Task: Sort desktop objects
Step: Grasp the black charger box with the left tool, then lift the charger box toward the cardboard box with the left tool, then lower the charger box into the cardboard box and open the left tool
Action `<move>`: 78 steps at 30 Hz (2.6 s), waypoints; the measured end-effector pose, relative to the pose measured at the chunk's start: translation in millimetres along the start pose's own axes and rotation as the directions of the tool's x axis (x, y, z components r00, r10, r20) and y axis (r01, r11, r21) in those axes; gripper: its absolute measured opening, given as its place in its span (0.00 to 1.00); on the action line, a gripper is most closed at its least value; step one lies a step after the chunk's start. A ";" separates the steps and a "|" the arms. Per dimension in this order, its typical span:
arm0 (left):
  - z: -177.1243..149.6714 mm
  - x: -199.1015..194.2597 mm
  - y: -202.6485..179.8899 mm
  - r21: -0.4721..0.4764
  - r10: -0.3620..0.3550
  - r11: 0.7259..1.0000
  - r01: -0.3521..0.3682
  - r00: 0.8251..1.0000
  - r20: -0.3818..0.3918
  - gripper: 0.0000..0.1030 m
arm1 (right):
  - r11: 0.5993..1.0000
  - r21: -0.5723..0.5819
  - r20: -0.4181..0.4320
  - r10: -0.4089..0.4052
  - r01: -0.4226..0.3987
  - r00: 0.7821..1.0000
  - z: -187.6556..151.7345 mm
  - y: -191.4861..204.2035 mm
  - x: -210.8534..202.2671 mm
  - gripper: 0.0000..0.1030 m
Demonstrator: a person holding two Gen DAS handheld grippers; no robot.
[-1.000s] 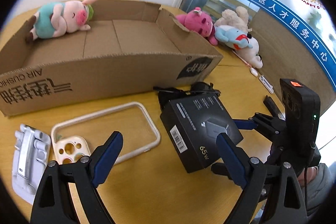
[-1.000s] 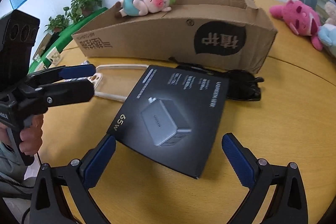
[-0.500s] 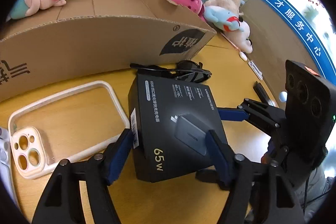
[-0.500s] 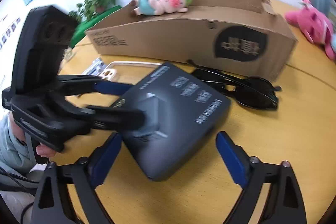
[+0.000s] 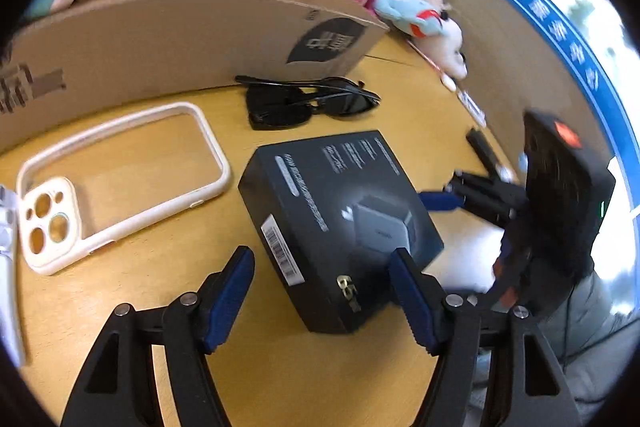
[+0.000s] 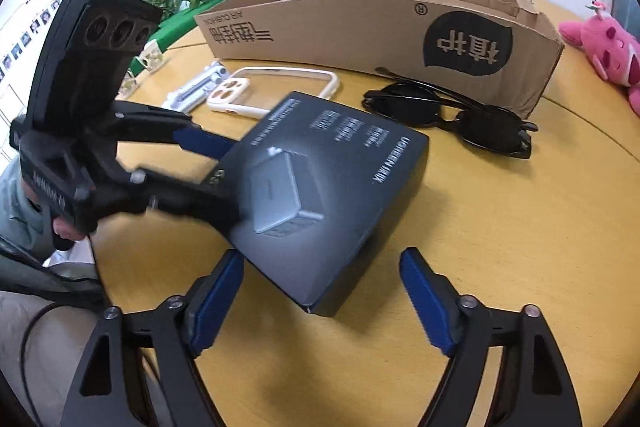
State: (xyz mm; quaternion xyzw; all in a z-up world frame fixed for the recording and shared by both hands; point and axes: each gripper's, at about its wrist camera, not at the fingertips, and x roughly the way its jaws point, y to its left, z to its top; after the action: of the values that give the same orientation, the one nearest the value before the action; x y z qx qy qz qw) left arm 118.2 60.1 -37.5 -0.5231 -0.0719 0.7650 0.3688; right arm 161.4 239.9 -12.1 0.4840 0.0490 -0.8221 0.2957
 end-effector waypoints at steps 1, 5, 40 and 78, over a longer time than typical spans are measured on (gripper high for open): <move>1.7 3.3 2.1 -0.013 -0.020 1.000 0.020 1.000 -0.001 0.67 | 1.000 -0.015 -0.002 -0.013 0.013 1.000 0.4 2.3 2.4 0.79; 4.4 8.3 5.1 -0.043 -0.030 0.999 0.031 0.999 0.023 0.70 | 0.992 -0.090 0.013 -0.084 0.085 0.996 3.3 17.2 11.5 0.78; 168.9 -209.3 -41.2 0.198 0.083 0.944 -0.264 0.771 0.631 0.68 | 0.907 -0.237 0.584 -0.152 0.347 0.798 237.5 71.9 -113.2 0.76; 345.2 22.0 155.9 -0.160 0.201 0.970 -0.183 0.974 0.102 0.60 | 0.999 0.025 0.024 -0.028 0.027 0.999 391.5 -189.0 139.9 0.76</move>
State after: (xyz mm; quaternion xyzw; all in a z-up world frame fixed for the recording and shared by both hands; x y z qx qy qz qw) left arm -256.6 57.5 21.4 -0.5078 -0.0997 0.8190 0.2479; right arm -289.6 190.0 39.8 0.4769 0.0418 -0.8325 0.2790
